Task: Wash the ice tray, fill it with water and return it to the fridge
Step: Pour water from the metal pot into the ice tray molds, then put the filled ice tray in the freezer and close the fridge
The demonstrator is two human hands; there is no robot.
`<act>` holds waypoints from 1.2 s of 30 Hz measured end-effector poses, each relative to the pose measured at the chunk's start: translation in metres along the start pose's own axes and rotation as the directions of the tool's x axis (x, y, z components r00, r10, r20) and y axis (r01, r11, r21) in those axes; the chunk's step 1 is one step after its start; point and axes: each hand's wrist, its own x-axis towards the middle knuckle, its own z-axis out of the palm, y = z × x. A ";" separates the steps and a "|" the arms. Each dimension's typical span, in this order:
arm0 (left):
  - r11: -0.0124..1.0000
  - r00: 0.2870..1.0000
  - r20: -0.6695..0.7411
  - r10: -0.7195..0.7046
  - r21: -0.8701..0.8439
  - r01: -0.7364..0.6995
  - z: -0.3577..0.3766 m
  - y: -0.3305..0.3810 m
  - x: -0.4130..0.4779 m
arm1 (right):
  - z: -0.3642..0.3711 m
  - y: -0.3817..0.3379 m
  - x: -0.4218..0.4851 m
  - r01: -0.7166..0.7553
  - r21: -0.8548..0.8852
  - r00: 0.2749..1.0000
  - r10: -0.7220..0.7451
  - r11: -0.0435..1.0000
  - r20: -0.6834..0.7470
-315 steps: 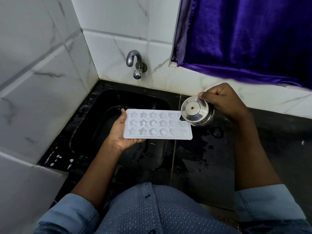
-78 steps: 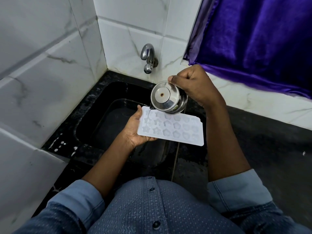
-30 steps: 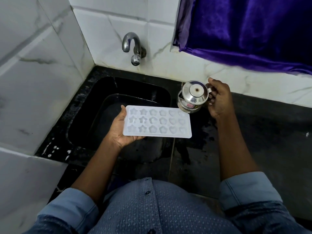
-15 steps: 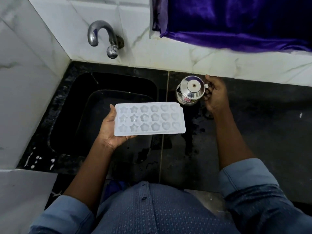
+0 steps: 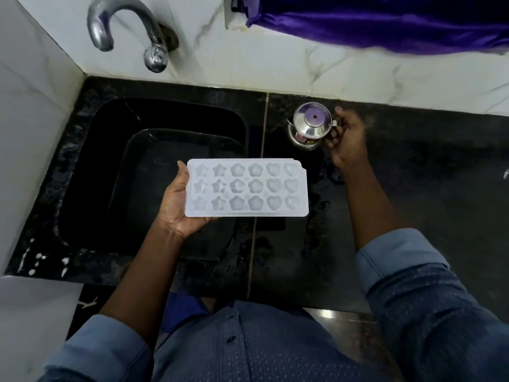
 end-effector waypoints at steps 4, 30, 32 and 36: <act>1.000 1.000 -0.017 -0.005 0.026 0.006 0.003 -0.001 0.005 | -0.002 0.013 0.013 -0.017 -0.063 1.000 0.017 0.998 0.003; 0.999 0.999 -0.031 -0.024 0.035 0.025 -0.001 -0.015 0.001 | -0.025 0.055 0.021 0.169 -0.420 0.979 -0.202 0.892 -0.037; 0.999 1.000 -0.021 -0.019 0.040 0.019 0.001 -0.015 -0.003 | -0.024 0.057 0.016 0.237 -0.452 0.943 -0.316 0.860 -0.106; 0.999 1.000 -0.002 -0.013 0.043 0.013 0.005 -0.012 -0.008 | -0.028 0.047 -0.009 0.312 -0.545 0.832 -0.501 0.778 -0.239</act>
